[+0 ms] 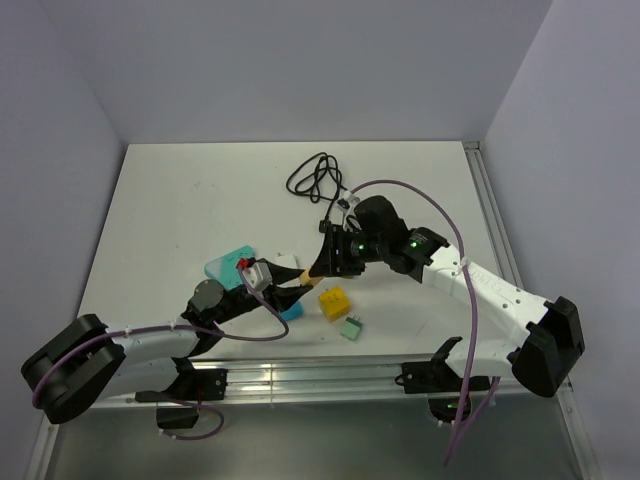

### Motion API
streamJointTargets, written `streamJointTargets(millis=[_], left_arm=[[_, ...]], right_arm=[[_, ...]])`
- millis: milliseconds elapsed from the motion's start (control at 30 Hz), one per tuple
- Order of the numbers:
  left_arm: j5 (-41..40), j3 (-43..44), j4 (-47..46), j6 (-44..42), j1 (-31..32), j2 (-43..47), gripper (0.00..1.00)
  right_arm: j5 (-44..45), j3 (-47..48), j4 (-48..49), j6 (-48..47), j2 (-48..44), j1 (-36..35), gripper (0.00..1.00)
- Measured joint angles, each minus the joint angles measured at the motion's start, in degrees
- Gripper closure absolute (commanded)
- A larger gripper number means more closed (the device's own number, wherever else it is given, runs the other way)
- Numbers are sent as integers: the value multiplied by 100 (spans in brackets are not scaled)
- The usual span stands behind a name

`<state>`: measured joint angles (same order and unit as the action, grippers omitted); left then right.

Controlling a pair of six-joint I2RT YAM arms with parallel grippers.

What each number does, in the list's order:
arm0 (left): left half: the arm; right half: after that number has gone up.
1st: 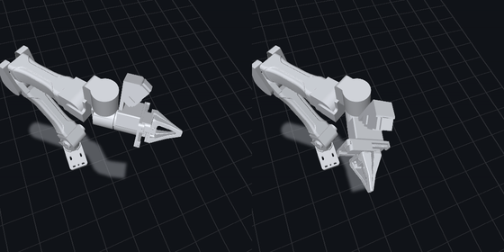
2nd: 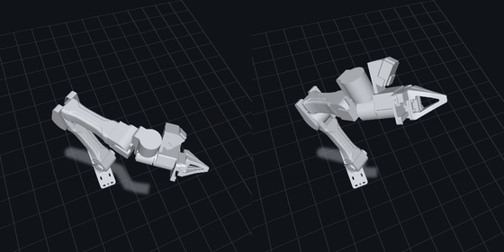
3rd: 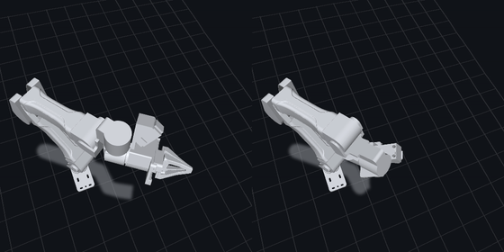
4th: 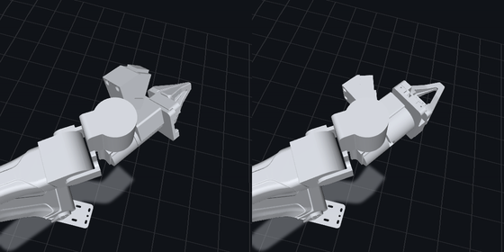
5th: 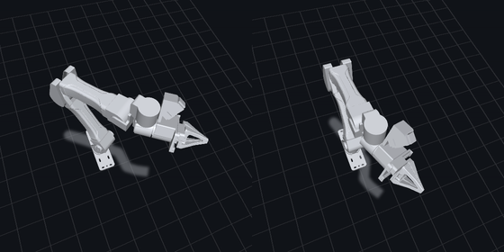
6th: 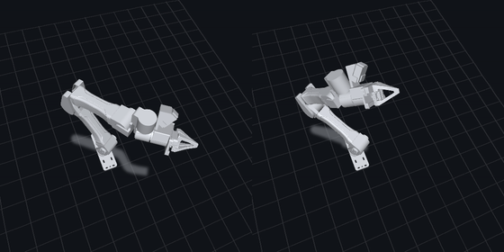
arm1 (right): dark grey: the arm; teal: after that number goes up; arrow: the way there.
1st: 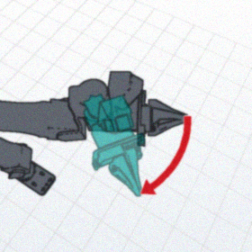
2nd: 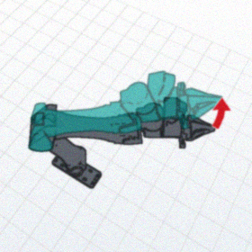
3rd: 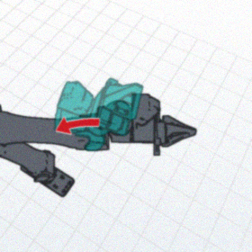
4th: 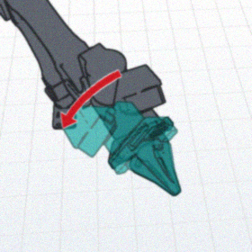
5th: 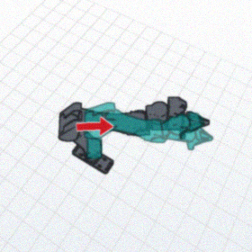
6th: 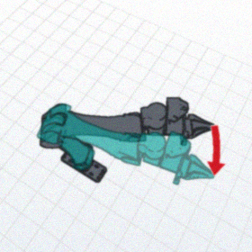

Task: Insert the plug
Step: Adjust the plug, then move the socket to the center of the board.

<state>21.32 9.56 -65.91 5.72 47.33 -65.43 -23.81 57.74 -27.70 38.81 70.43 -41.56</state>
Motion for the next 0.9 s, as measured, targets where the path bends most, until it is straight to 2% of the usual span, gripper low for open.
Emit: streamJointTargets(millis=[67,267,400,433,733,900], left_arm=[[-2,-2,-79,48,4,-11,44],[-17,-2,-195,125,9,-9,39],[-44,-2,-201,146,11,-9,3],[-66,-2,-205,157,13,-9,1],[-623,70,2,415,13,48,0],[-1051,1084,1040,673,13,-254,0]], right_arm=[[-57,-2,98,31,-2,15,78],[-155,-46,332,72,-59,125,79],[-127,-79,374,74,-72,232,79],[-101,-79,374,72,-72,260,80],[629,-68,232,-92,-50,739,80],[1202,-22,138,-188,68,1178,80]])
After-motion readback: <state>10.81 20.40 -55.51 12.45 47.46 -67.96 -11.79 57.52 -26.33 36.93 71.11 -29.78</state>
